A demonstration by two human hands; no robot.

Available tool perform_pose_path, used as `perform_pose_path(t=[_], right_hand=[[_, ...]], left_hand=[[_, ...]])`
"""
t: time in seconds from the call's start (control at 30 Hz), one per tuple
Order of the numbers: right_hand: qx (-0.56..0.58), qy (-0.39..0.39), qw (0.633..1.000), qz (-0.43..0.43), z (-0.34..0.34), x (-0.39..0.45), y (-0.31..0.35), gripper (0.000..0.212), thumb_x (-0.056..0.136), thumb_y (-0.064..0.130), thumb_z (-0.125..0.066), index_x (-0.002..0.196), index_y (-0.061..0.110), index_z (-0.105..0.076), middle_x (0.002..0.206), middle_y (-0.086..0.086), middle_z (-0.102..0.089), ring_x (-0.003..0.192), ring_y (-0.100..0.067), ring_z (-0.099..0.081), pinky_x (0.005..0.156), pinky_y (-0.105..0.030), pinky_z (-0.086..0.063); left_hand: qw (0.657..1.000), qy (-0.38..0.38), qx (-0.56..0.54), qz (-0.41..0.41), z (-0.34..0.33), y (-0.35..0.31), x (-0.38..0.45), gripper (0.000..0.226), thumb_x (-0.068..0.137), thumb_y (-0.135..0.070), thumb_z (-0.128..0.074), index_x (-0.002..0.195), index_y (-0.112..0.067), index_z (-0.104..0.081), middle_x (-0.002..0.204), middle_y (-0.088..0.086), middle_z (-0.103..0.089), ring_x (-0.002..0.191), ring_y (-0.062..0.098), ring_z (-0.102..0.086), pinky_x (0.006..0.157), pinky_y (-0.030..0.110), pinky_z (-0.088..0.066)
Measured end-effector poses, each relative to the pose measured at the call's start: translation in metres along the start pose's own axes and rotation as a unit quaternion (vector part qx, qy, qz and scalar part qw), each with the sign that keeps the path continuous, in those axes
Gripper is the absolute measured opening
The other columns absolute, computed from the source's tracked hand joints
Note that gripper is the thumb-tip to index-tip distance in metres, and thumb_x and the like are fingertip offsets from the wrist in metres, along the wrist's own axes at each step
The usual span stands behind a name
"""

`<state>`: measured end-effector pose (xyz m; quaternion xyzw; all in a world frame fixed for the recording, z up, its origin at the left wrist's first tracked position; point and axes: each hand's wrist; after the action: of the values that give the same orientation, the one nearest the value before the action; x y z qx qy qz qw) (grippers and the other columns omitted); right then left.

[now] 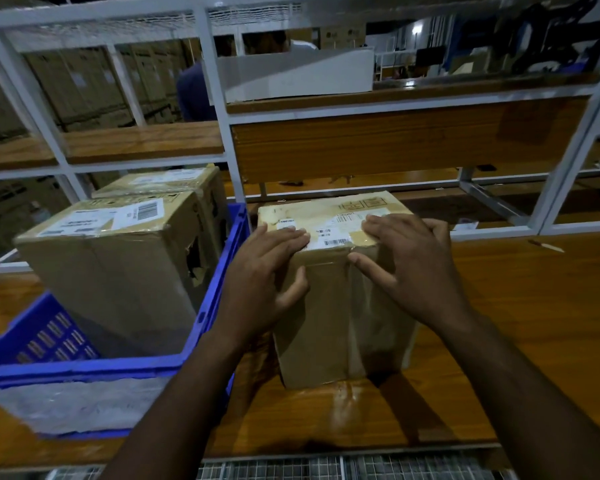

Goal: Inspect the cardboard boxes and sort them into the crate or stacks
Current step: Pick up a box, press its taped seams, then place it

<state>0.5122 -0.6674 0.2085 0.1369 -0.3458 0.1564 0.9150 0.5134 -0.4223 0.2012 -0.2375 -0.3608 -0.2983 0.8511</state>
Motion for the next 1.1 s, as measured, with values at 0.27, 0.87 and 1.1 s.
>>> perform_pose_path(t=[0.27, 0.87, 1.1], right_hand=[[0.045, -0.039, 0.998, -0.018, -0.008, 0.002, -0.003, 0.063, 0.086, 0.072, -0.046, 0.123, 0.025, -0.067, 0.130, 0.006, -0.065, 0.128, -0.013, -0.052, 0.110, -0.042, -0.025], [0.182, -0.100, 0.971, -0.115, -0.024, -0.045, -0.005, 0.101, 0.082, 0.050, -0.069, 0.159, 0.016, -0.014, 0.165, -0.004, -0.016, 0.152, -0.014, -0.011, 0.120, -0.026, -0.014], [0.343, 0.087, 0.855, -0.378, -0.083, -0.115, -0.021, 0.082, 0.078, 0.050, -0.074, 0.145, 0.021, -0.035, 0.130, 0.000, -0.055, 0.122, -0.025, -0.056, 0.084, -0.034, -0.050]], left_hand=[[0.999, -0.041, -0.015, 0.001, -0.007, 0.005, 0.001, 0.034, 0.084, -0.026, -0.068, 0.116, -0.014, -0.073, 0.119, -0.004, -0.072, 0.118, 0.009, -0.062, 0.110, 0.046, -0.042], [0.964, -0.047, -0.163, 0.204, -0.026, 0.003, -0.056, 0.090, 0.091, -0.051, -0.065, 0.160, -0.040, -0.007, 0.169, -0.008, -0.012, 0.153, 0.010, -0.021, 0.117, 0.043, -0.038], [0.861, 0.110, -0.290, 0.403, -0.071, 0.001, -0.140, 0.042, 0.094, -0.050, -0.056, 0.134, -0.051, -0.043, 0.126, -0.037, -0.057, 0.126, -0.003, -0.054, 0.087, 0.004, -0.043]])
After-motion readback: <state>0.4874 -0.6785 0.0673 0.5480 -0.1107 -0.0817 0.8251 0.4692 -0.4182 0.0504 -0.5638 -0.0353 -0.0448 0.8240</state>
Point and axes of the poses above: each hand's wrist, its own x-axis towards the middle knuckle, its own z-axis out of the back of the hand, y = z × x
